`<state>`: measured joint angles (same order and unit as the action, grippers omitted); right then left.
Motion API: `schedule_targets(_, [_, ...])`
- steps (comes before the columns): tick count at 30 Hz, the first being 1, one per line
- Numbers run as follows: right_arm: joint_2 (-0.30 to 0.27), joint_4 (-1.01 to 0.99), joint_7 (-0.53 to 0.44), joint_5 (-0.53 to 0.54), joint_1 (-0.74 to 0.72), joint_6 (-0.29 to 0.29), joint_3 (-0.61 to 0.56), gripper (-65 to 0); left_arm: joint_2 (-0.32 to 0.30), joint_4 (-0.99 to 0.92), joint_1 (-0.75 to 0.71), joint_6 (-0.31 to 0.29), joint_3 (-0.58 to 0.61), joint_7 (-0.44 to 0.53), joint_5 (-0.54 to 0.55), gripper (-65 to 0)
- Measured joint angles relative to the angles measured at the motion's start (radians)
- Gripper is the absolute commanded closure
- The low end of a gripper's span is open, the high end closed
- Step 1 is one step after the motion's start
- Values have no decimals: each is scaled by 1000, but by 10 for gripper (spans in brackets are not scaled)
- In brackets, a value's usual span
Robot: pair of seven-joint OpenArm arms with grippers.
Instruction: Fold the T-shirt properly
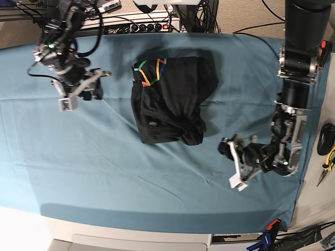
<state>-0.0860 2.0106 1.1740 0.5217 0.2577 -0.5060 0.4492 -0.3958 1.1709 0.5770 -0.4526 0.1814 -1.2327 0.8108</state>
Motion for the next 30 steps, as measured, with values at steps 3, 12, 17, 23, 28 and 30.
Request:
schedule_targets(3, [-36, 10, 19, 63, 23, -13, 65, -213, -53, 36, -1, -9, 0, -22, 17, -98])
schedule_targets(12, [-49, 217, 24, 122, 219, -35, 164, -213, -236, 330, -259, -9, -72, -30, -6, -92])
schedule_targets(17, [-51, 283, 56, 132, 359, -37, 174, -213, -319, 536, -569, -3, -282, -24, -16, -92])
schedule_targets(23, [-52, 285, 79, 127, 498, -51, 174, -213, -302, 719, -1020, -8, -659, -21, 63, -92])
schedule_targets(28, [-51, 270, 63, 111, 577, -53, 174, -213, -138, 739, -1327, -74, -886, -22, 200, -81])
schedule_targets(30, [-51, 240, 46, 113, 596, -53, 173, -213, -72, 737, -1417, -106, -899, -29, 252, -79])
